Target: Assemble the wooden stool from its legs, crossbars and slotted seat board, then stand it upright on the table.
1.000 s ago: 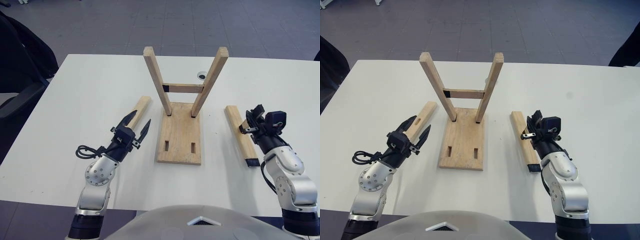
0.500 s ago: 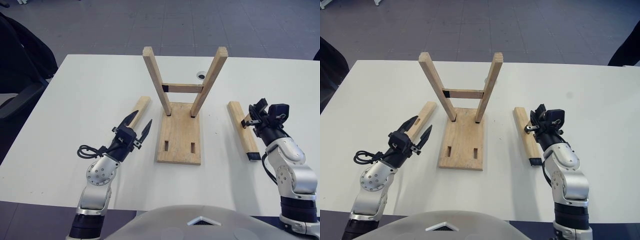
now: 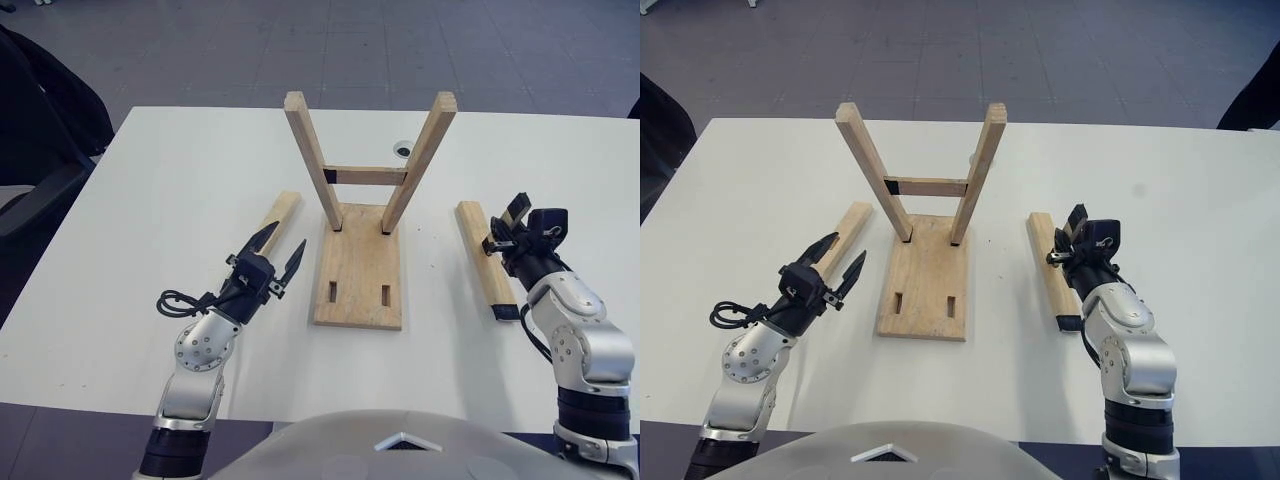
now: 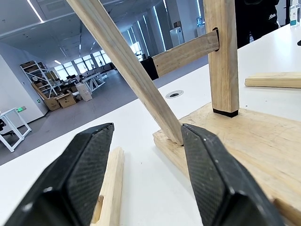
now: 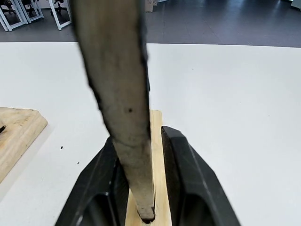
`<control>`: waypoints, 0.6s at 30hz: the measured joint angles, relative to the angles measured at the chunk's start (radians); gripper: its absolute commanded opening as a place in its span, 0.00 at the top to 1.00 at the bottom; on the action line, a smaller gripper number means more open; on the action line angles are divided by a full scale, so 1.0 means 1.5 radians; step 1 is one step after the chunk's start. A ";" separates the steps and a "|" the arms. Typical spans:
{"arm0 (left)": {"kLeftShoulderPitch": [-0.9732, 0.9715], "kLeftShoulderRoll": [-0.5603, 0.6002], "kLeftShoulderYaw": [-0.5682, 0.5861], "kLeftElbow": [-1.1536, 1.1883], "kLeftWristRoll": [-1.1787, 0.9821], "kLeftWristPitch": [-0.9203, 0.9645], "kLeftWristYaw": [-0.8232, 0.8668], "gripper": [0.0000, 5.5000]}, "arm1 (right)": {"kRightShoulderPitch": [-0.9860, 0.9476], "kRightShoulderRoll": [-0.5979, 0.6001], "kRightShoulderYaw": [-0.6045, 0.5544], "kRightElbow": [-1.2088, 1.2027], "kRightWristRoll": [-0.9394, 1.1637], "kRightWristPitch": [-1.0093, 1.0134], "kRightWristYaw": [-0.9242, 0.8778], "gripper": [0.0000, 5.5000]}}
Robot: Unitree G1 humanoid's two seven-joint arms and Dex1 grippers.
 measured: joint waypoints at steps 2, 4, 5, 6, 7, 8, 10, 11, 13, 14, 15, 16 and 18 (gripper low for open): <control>0.000 -0.001 0.000 0.000 0.000 0.000 0.001 0.52 | -0.002 0.001 -0.001 0.000 -0.006 -0.014 0.001 0.62; 0.000 -0.001 0.000 0.000 0.000 0.000 0.001 0.52 | -0.005 0.005 -0.002 -0.004 -0.008 -0.028 0.001 0.56; 0.000 -0.001 0.000 0.001 0.000 0.000 0.002 0.52 | -0.009 0.008 -0.005 -0.016 -0.008 -0.033 0.002 0.53; 0.000 -0.001 0.000 0.001 0.000 -0.001 0.002 0.52 | -0.016 0.010 -0.010 -0.028 -0.007 -0.036 0.002 0.50; 0.000 -0.001 0.000 0.002 0.000 -0.001 0.002 0.52 | -0.025 0.011 -0.015 -0.043 -0.006 -0.036 0.001 0.46; 0.000 -0.001 0.001 0.004 0.000 -0.002 0.002 0.52 | -0.036 0.012 -0.017 -0.060 -0.003 -0.031 -0.001 0.44; 0.001 -0.001 0.001 0.006 0.000 -0.003 0.002 0.52 | -0.090 0.013 -0.028 -0.100 0.012 0.001 -0.018 0.37; 0.002 -0.001 0.001 0.006 0.000 -0.004 0.002 0.52 | -0.127 0.014 -0.035 -0.113 0.021 0.024 -0.031 0.36; 0.003 -0.001 0.001 0.007 0.000 -0.005 0.003 0.52 | -0.200 0.018 -0.050 -0.122 0.036 0.072 -0.061 0.36; 0.003 -0.001 0.001 0.008 0.000 -0.005 0.003 0.52 | -0.238 0.021 -0.060 -0.117 0.042 0.094 -0.076 0.36; 0.003 -0.002 0.001 0.009 0.000 -0.005 0.003 0.52 | -0.273 0.025 -0.071 -0.102 0.051 0.114 -0.089 0.40; 0.002 -0.002 0.001 0.010 0.000 -0.005 0.003 0.52 | -0.291 0.027 -0.077 -0.089 0.056 0.126 -0.095 0.42; 0.001 -0.003 0.001 0.012 0.001 -0.005 0.004 0.52 | -0.308 0.037 -0.080 -0.059 0.060 0.147 -0.104 0.43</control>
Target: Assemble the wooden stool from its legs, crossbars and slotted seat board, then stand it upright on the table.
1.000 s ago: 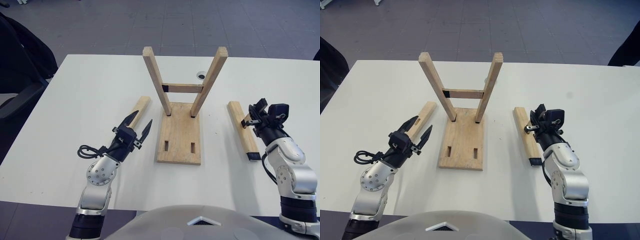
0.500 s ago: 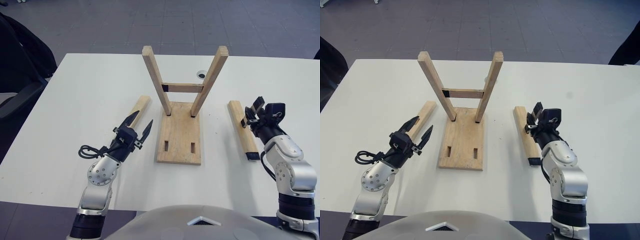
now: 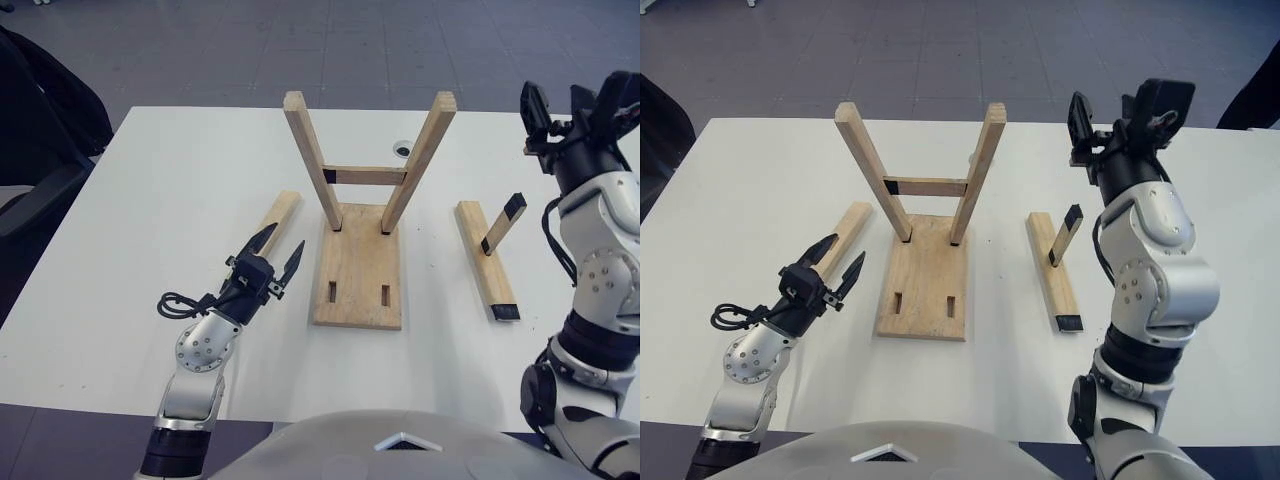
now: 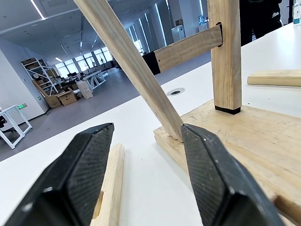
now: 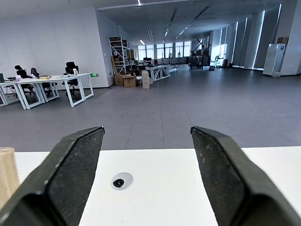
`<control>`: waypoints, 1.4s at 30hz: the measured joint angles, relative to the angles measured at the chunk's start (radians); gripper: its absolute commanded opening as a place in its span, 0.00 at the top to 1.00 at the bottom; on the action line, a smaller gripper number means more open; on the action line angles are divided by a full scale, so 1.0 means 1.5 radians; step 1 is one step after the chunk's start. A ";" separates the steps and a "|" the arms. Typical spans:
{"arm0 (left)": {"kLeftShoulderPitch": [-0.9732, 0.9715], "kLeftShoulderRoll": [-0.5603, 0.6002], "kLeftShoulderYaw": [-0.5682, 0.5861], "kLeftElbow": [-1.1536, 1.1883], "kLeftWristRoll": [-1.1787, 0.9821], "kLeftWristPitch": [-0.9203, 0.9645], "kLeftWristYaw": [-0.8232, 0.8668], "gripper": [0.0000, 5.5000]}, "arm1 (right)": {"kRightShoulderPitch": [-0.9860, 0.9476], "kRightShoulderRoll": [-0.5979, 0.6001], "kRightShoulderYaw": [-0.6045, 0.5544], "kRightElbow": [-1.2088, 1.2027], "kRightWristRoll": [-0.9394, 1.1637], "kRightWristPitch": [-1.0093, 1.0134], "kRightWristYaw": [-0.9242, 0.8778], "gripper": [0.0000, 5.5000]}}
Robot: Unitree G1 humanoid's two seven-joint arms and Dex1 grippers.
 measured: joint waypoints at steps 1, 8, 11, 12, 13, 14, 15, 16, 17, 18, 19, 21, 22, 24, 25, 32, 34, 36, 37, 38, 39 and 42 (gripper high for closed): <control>-0.001 0.000 0.000 0.000 0.000 0.000 0.001 0.52 | -0.001 0.002 0.001 0.012 0.000 0.011 0.000 0.43; -0.001 -0.004 -0.001 0.000 0.012 0.000 0.004 0.52 | 0.027 0.005 0.028 0.020 -0.018 0.038 0.000 0.43; 0.000 -0.005 -0.001 0.000 0.012 0.000 0.004 0.52 | 0.040 0.009 0.028 0.020 -0.022 0.046 -0.001 0.43; -0.001 -0.005 -0.001 0.000 0.013 0.000 0.004 0.52 | 0.038 0.015 0.025 0.018 -0.023 0.043 -0.002 0.43; 0.000 -0.005 -0.001 0.000 0.013 0.000 0.004 0.52 | 0.033 0.022 0.019 0.016 -0.019 0.040 -0.003 0.43; -0.001 -0.005 -0.001 0.000 0.013 0.000 0.004 0.52 | 0.017 0.031 0.009 0.009 -0.010 0.030 -0.003 0.43; -0.001 -0.005 -0.001 0.000 0.013 0.000 0.004 0.52 | -0.016 0.033 0.001 -0.003 -0.004 0.014 -0.003 0.43; -0.001 -0.005 -0.001 0.000 0.013 0.000 0.004 0.52 | -0.046 0.033 -0.003 -0.013 0.000 0.001 -0.002 0.43; -0.001 -0.005 -0.001 0.000 0.013 0.000 0.004 0.52 | -0.078 0.030 -0.006 -0.019 0.001 -0.011 -0.001 0.43; -0.001 -0.005 -0.001 0.000 0.013 0.000 0.004 0.52 | -0.099 0.026 -0.007 -0.022 0.001 -0.016 0.000 0.43; 0.000 -0.005 -0.001 0.000 0.013 0.000 0.004 0.52 | -0.111 0.021 -0.007 -0.022 0.000 -0.022 0.002 0.43; 0.000 -0.005 -0.001 0.000 0.013 0.000 0.004 0.52 | -0.116 0.008 -0.006 -0.015 -0.007 -0.030 0.012 0.43; 0.000 -0.005 -0.002 0.000 0.013 0.000 0.004 0.52 | -0.103 0.003 -0.001 -0.005 -0.015 -0.036 0.018 0.43; 0.001 -0.006 -0.002 0.000 0.013 0.000 0.004 0.52 | -0.036 0.001 0.017 0.019 -0.029 -0.040 0.033 0.43; 0.002 -0.006 -0.002 0.000 0.013 0.000 0.004 0.52 | 0.016 0.002 0.029 0.040 -0.039 -0.038 0.041 0.43; 0.012 -0.009 -0.006 0.000 0.013 0.000 0.004 0.52 | 0.042 0.012 0.012 0.171 -0.035 -0.089 0.079 0.43; 0.011 -0.008 -0.006 0.000 0.013 0.000 0.004 0.52 | 0.024 0.013 -0.001 0.168 -0.017 -0.055 0.072 0.43; 0.011 -0.008 -0.006 0.001 0.013 0.000 0.004 0.52 | 0.021 0.023 -0.004 0.138 0.001 -0.014 0.061 0.43; 0.011 -0.008 -0.006 0.002 0.013 0.000 0.004 0.52 | 0.021 0.031 -0.003 0.114 0.011 0.009 0.055 0.43; 0.011 -0.008 -0.006 0.003 0.013 0.000 0.004 0.52 | 0.021 0.036 -0.003 0.093 0.020 0.023 0.047 0.43; 0.010 -0.008 -0.006 0.007 0.013 0.000 0.004 0.52 | 0.019 0.037 -0.004 0.051 0.029 0.044 0.038 0.43; 0.010 -0.009 -0.006 0.013 0.013 -0.002 0.005 0.52 | -0.011 0.023 0.005 -0.036 0.025 0.059 0.020 0.43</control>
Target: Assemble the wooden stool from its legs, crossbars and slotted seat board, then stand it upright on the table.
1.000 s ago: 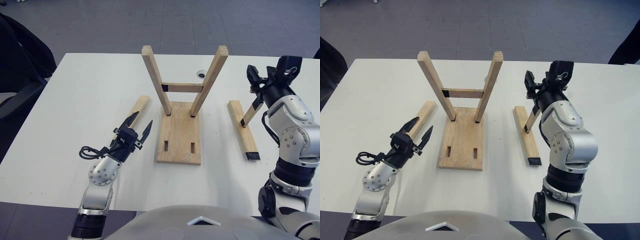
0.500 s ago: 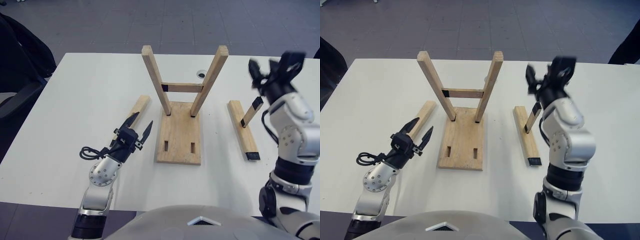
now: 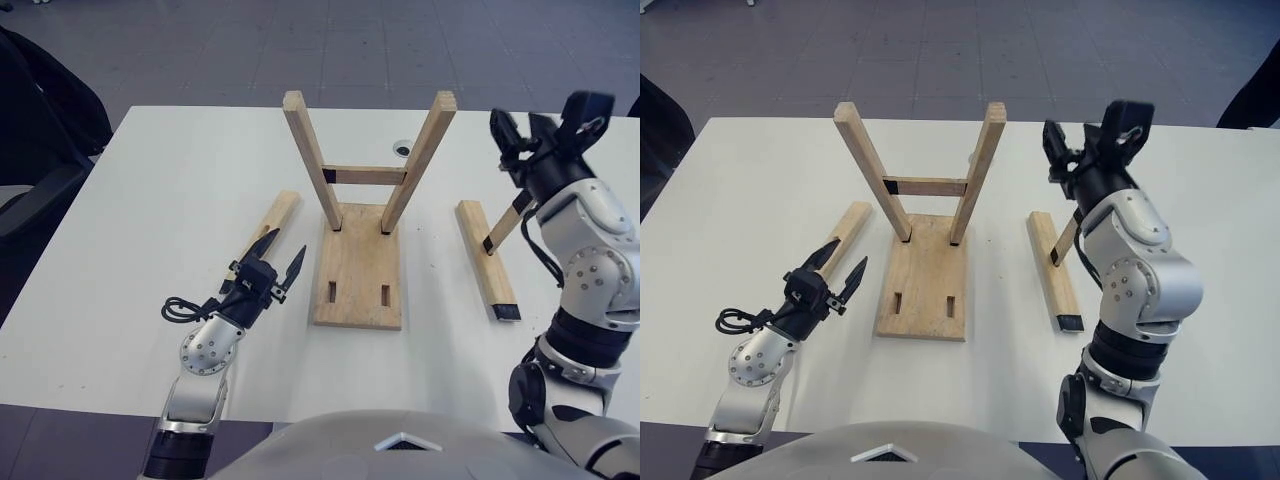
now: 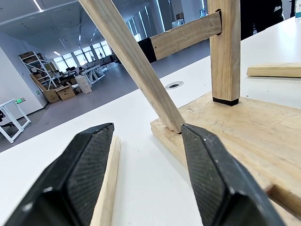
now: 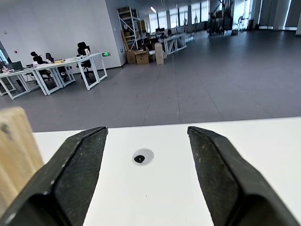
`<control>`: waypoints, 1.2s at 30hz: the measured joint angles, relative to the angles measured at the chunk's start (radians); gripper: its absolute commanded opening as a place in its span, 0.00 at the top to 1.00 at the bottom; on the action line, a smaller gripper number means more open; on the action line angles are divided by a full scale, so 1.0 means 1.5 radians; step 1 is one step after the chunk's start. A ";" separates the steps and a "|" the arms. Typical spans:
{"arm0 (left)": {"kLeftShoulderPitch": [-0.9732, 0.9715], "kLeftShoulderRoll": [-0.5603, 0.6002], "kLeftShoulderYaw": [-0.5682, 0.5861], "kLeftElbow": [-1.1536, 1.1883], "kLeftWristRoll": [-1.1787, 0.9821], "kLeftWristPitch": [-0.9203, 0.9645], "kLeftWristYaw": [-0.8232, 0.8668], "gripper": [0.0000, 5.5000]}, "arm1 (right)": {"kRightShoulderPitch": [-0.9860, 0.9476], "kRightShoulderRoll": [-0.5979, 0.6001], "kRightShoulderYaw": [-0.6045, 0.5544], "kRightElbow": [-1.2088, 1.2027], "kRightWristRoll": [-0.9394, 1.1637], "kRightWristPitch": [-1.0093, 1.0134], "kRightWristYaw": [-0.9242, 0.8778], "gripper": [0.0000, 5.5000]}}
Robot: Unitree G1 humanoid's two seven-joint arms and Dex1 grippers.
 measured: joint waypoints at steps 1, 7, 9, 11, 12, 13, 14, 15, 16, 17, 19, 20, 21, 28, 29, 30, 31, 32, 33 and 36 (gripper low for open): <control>0.000 0.000 0.000 0.001 0.000 0.000 0.001 0.52 | -0.011 -0.006 0.006 -0.011 -0.005 0.000 -0.002 0.43; 0.001 -0.005 -0.001 0.007 0.001 -0.010 0.004 0.52 | -0.028 -0.019 0.010 -0.012 -0.032 -0.012 -0.002 0.43; 0.001 -0.006 -0.001 0.009 0.001 -0.010 0.004 0.52 | -0.023 -0.022 0.002 -0.005 -0.038 -0.018 -0.001 0.43; 0.001 -0.006 -0.001 0.009 0.001 -0.011 0.005 0.52 | -0.017 -0.028 -0.008 -0.004 -0.044 -0.027 0.001 0.43; 0.001 -0.006 -0.001 0.009 0.001 -0.011 0.005 0.52 | -0.010 -0.038 -0.019 -0.004 -0.049 -0.030 0.004 0.43; 0.001 -0.006 -0.001 0.009 0.001 -0.011 0.006 0.52 | -0.002 -0.044 -0.029 -0.005 -0.051 -0.037 0.006 0.43; 0.002 -0.007 0.000 0.009 0.001 -0.011 0.009 0.52 | 0.008 -0.048 -0.034 -0.008 -0.051 -0.040 0.010 0.43; 0.005 -0.008 0.000 0.007 0.001 -0.011 0.014 0.52 | 0.027 -0.053 -0.038 -0.016 -0.052 -0.043 0.016 0.43; 0.011 -0.008 0.000 0.006 0.001 -0.011 0.016 0.52 | 0.051 -0.057 -0.042 -0.029 -0.052 -0.044 0.023 0.43; 0.018 -0.009 0.000 0.005 0.001 -0.011 0.018 0.52 | 0.081 -0.064 -0.048 -0.040 -0.053 -0.044 0.027 0.43; 0.027 -0.010 0.000 0.000 0.002 -0.011 0.019 0.52 | 0.150 -0.071 -0.070 -0.061 -0.057 -0.045 0.042 0.43; 0.032 -0.010 0.000 0.000 0.005 -0.012 0.020 0.52 | 0.198 -0.075 -0.082 -0.069 -0.057 -0.045 0.053 0.43; 0.036 -0.011 0.000 -0.001 0.006 -0.012 0.020 0.52 | 0.235 -0.075 -0.093 -0.071 -0.057 -0.045 0.060 0.43; 0.049 -0.015 0.001 -0.002 0.012 -0.012 0.033 0.52 | 0.446 -0.082 -0.094 -0.068 -0.063 -0.101 0.165 0.43; 0.050 -0.015 0.001 -0.002 0.012 -0.012 0.033 0.52 | 0.472 -0.082 -0.091 -0.068 -0.062 -0.105 0.179 0.39; 0.050 -0.015 0.001 -0.002 0.012 -0.012 0.033 0.52 | 0.491 -0.082 -0.087 -0.068 -0.061 -0.107 0.188 0.39; 0.050 -0.015 0.001 -0.002 0.012 -0.012 0.033 0.52 | 0.504 -0.082 -0.081 -0.068 -0.061 -0.108 0.194 0.34; 0.050 -0.015 0.001 -0.002 0.012 -0.012 0.033 0.52 | 0.523 -0.080 -0.069 -0.069 -0.057 -0.110 0.205 0.32; 0.050 -0.015 0.001 -0.002 0.012 -0.012 0.033 0.52 | 0.528 -0.077 -0.065 -0.069 -0.055 -0.110 0.210 0.28; 0.049 -0.015 0.001 -0.002 0.012 -0.011 0.033 0.52 | 0.538 -0.077 -0.043 -0.069 -0.051 -0.111 0.223 0.20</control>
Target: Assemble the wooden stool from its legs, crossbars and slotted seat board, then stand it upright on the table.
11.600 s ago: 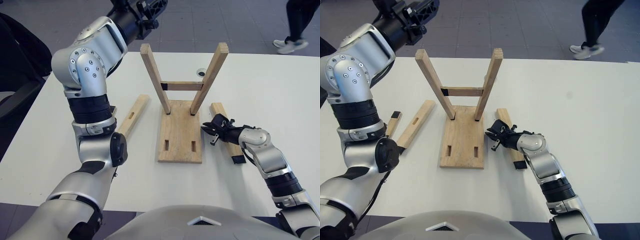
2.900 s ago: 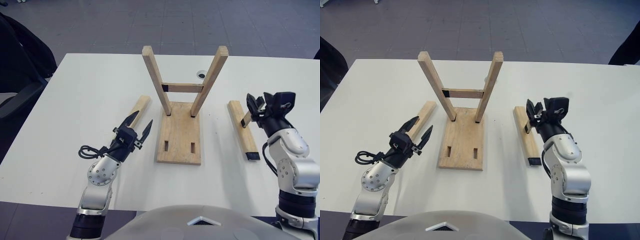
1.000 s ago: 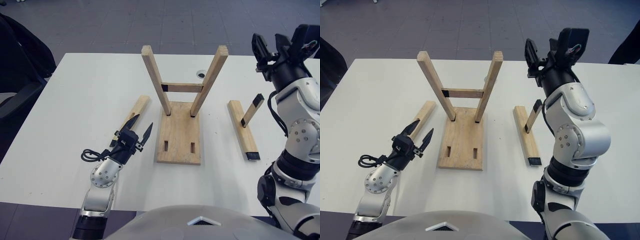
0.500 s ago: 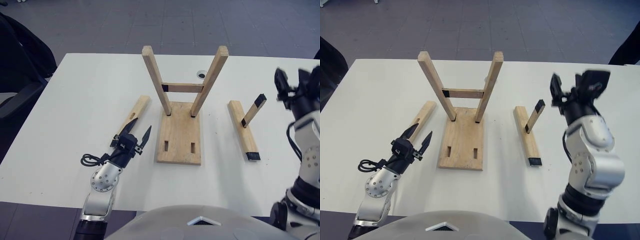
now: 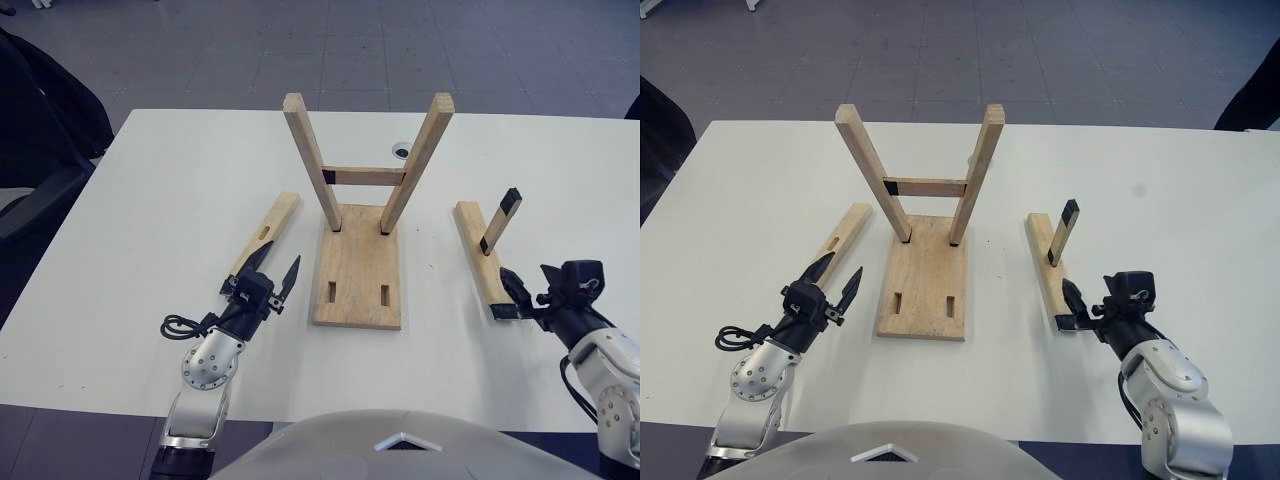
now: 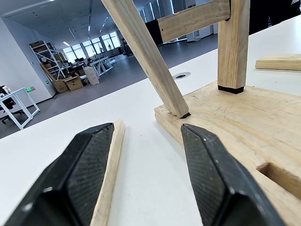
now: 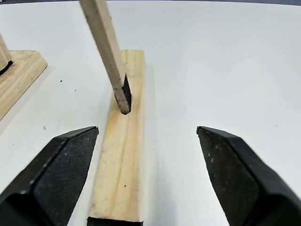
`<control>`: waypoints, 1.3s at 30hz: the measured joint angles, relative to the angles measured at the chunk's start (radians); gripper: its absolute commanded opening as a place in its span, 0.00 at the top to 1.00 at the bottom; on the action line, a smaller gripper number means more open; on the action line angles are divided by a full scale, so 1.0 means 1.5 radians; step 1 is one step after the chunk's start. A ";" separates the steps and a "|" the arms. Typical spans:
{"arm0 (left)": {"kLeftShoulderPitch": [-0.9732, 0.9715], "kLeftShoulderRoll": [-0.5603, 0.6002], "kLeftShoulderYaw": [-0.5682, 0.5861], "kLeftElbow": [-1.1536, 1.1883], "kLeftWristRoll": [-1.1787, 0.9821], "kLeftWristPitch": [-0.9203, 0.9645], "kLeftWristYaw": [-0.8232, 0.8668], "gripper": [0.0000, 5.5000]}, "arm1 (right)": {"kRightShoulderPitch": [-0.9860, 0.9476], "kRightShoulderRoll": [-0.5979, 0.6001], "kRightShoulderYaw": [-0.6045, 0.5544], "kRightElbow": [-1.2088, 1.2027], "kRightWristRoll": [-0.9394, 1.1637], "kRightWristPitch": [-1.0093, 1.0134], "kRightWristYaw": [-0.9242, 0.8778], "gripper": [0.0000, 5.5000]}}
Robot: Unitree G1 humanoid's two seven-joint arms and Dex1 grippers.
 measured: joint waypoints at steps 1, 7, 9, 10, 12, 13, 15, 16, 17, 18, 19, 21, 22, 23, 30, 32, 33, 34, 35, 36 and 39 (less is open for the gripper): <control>0.000 0.000 0.000 0.000 0.000 0.000 0.000 0.52 | 0.006 0.000 0.004 0.000 0.000 0.000 0.004 0.16; 0.000 0.000 -0.001 0.000 0.000 0.000 -0.001 0.52 | 0.029 -0.022 0.055 0.016 -0.049 0.000 -0.003 0.15; 0.000 0.000 -0.002 0.000 0.000 0.000 -0.001 0.52 | 0.032 -0.022 0.068 0.018 -0.064 0.000 -0.013 0.20; 0.000 0.000 -0.002 0.000 0.000 0.000 -0.001 0.52 | 0.034 -0.021 0.079 0.017 -0.073 0.000 -0.019 0.23; 0.000 0.000 -0.002 0.001 0.000 -0.001 -0.001 0.52 | 0.041 -0.019 0.101 0.013 -0.087 0.000 -0.029 0.30; 0.000 0.000 -0.002 0.002 0.000 -0.001 -0.001 0.52 | 0.043 -0.018 0.107 0.011 -0.095 0.000 -0.036 0.32; 0.000 0.000 -0.003 0.003 0.000 -0.001 -0.001 0.52 | 0.044 -0.016 0.112 0.004 -0.106 0.000 -0.048 0.38; 0.000 0.000 -0.003 0.003 0.000 -0.001 -0.001 0.52 | 0.044 -0.012 0.112 -0.003 -0.108 0.002 -0.056 0.41; 0.000 0.000 -0.004 0.003 0.000 -0.001 -0.001 0.52 | 0.045 -0.010 0.113 -0.008 -0.111 0.006 -0.061 0.44; 0.000 0.000 -0.005 0.003 0.000 -0.001 -0.001 0.52 | 0.045 -0.004 0.112 -0.010 -0.115 0.011 -0.071 0.47; 0.000 0.000 -0.006 0.003 0.000 -0.001 -0.001 0.52 | 0.045 0.003 0.112 -0.011 -0.117 0.016 -0.079 0.51; 0.000 0.000 -0.007 0.003 0.000 -0.001 -0.001 0.52 | 0.045 0.016 0.112 -0.011 -0.117 0.028 -0.093 0.57; 0.000 0.000 -0.007 0.003 0.000 -0.001 -0.001 0.52 | 0.045 0.018 0.112 -0.011 -0.117 0.031 -0.095 0.60; 0.000 0.000 -0.007 0.003 0.000 -0.001 -0.001 0.52 | 0.044 0.019 0.112 -0.011 -0.117 0.033 -0.096 0.63; -0.007 0.000 -0.007 0.007 0.000 -0.001 -0.001 0.52 | -0.007 0.028 0.095 0.022 -0.117 0.021 -0.099 0.63; -0.008 0.000 -0.005 0.012 0.000 -0.001 -0.001 0.52 | -0.070 0.031 0.073 0.042 -0.110 -0.013 -0.100 0.63; -0.012 0.001 0.000 0.013 0.000 -0.001 -0.001 0.52 | -0.120 0.032 0.059 0.053 -0.103 -0.029 -0.101 0.63; -0.020 0.003 0.005 0.013 -0.002 -0.001 -0.001 0.52 | -0.169 0.032 0.049 0.058 -0.096 -0.044 -0.102 0.63; -0.031 0.005 0.011 0.013 -0.008 0.000 -0.002 0.52 | -0.209 0.034 0.045 0.063 -0.088 -0.048 -0.103 0.63; -0.041 0.006 0.020 0.013 -0.014 0.002 -0.004 0.52 | -0.233 0.036 0.044 0.066 -0.080 -0.049 -0.106 0.63; -0.066 0.018 0.039 0.015 -0.029 0.013 -0.009 0.52 | -0.271 0.038 0.053 0.076 -0.079 -0.049 -0.109 0.63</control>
